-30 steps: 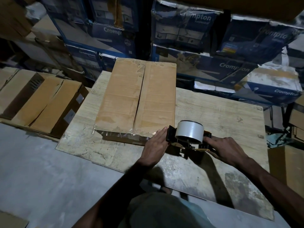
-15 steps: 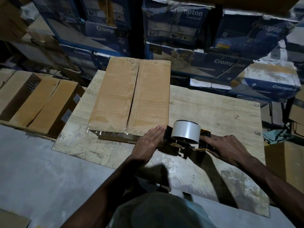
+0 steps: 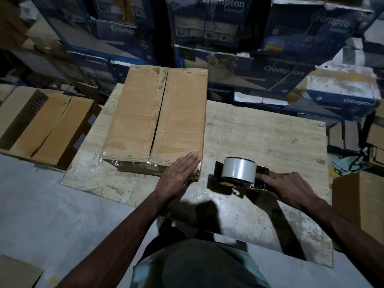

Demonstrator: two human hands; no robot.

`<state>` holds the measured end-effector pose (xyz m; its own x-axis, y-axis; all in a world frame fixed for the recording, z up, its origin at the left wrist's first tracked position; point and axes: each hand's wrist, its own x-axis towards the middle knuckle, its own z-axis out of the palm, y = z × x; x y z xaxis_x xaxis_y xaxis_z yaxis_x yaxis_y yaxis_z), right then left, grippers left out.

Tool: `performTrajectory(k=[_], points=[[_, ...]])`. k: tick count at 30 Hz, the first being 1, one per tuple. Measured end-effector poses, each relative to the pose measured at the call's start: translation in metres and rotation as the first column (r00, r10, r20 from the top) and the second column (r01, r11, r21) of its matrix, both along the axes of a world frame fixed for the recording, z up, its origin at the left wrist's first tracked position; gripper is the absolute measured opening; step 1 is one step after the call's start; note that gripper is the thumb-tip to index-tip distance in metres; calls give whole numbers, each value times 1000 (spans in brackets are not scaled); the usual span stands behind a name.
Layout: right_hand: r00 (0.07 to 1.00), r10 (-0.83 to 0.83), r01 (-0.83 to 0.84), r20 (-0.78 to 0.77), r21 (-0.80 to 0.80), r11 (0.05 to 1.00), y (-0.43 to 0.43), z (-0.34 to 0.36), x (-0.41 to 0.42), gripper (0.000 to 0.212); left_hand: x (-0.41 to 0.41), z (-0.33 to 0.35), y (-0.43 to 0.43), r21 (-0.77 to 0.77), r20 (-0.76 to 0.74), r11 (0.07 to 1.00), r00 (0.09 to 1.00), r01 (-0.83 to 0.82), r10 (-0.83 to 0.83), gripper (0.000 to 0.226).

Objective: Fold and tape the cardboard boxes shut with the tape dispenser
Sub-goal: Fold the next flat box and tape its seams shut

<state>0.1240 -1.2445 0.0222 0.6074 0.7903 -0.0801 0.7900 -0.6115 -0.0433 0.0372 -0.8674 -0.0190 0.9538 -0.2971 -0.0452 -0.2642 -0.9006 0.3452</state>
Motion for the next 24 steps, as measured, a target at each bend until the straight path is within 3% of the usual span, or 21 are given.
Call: performTrajectory(k=[5,9,11,18,21,24], points=[[999,-3,3,-40,17,1000,21,-42,-3,81,-3,9,-4,-22,-38,999,999,-25,24,91],[997,-18,26,-76,105,994,41,-63,-5,66,-2,5,2,-8,-50,1000,999,-18,18,63],[994,-35,50,-102,155,987,46,-68,-4,49,-1,2,5,2,-39,1000,999,10,-10,69],[985,-23,66,-170,254,965,58,-83,-2,44,0,-7,8,-12,46,999,998,40,-40,83],[977,-19,85,-212,304,949,62,-85,-6,40,1,-10,6,-24,90,1000,996,19,-17,106],[918,-90,162,-385,160,974,63,-85,-12,34,0,-9,-3,-56,111,998,994,-16,23,89]])
